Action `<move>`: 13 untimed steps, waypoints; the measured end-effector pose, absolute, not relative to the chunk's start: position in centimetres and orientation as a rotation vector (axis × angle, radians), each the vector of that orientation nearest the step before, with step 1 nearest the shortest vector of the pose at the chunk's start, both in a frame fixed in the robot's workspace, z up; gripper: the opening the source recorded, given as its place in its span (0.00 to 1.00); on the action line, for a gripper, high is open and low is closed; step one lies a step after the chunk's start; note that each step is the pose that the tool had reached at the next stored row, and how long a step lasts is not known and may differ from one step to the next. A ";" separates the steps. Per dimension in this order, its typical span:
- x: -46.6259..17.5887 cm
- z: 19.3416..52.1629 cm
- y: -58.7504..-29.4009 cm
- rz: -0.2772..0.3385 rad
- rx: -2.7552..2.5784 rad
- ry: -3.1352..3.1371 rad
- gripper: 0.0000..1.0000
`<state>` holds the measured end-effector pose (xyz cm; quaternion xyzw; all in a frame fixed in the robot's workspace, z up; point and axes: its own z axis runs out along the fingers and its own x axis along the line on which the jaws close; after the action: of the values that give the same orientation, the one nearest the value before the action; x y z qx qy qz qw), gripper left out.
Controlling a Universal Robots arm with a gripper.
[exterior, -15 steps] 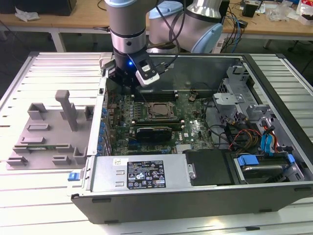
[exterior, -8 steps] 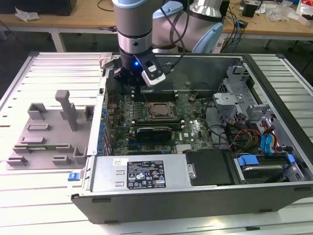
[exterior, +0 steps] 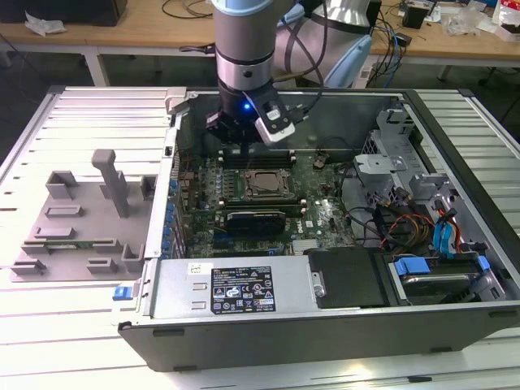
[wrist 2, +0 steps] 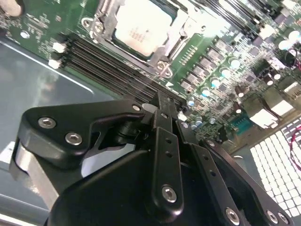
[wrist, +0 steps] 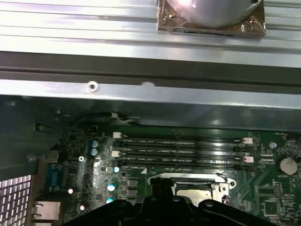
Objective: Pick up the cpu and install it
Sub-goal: 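Install the first cpu locking lever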
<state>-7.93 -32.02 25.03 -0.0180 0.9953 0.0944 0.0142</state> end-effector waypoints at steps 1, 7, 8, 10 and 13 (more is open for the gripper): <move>-7.6 25.0 -32.1 0.294 -0.056 3.099 0.11; -6.1 25.0 -32.4 0.294 -0.056 3.099 0.11; -5.9 25.0 -32.5 0.294 -0.056 3.099 0.11; -5.7 25.0 -32.6 0.294 -0.055 3.099 0.11; -5.7 25.0 -32.6 0.294 -0.051 3.099 0.11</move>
<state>-5.69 -32.62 24.97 -0.0164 0.9953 0.0944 0.0143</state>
